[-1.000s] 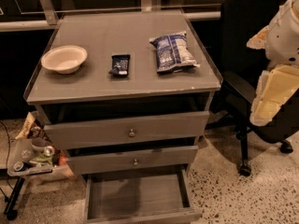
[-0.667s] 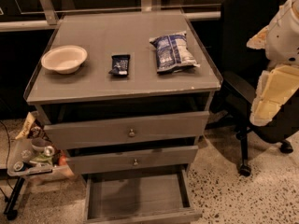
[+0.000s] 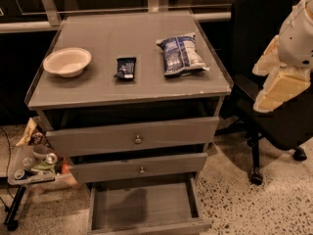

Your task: Close bottom drawer

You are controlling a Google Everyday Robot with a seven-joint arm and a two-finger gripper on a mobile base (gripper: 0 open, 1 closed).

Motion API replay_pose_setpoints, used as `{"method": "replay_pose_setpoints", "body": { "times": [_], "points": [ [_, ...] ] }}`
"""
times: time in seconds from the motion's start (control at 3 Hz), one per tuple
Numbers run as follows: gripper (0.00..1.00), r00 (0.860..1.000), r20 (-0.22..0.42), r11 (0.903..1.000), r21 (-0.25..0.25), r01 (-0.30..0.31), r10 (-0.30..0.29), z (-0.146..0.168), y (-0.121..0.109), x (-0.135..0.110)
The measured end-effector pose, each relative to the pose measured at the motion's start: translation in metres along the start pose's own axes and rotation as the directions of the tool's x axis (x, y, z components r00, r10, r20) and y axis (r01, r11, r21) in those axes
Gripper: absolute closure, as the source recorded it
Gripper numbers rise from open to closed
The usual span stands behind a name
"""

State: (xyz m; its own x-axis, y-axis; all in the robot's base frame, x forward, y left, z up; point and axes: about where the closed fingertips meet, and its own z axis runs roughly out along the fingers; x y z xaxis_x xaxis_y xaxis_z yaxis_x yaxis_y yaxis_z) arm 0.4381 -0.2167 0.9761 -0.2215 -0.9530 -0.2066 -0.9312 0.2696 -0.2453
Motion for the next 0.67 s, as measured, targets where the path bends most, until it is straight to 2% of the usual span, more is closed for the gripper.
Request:
{"method": "replay_pose_setpoints", "body": {
  "times": [0.67],
  "points": [
    [0.88,1.0,0.0,1.0,0.0,0.0,0.0,0.0,0.0,0.0]
  ]
}}
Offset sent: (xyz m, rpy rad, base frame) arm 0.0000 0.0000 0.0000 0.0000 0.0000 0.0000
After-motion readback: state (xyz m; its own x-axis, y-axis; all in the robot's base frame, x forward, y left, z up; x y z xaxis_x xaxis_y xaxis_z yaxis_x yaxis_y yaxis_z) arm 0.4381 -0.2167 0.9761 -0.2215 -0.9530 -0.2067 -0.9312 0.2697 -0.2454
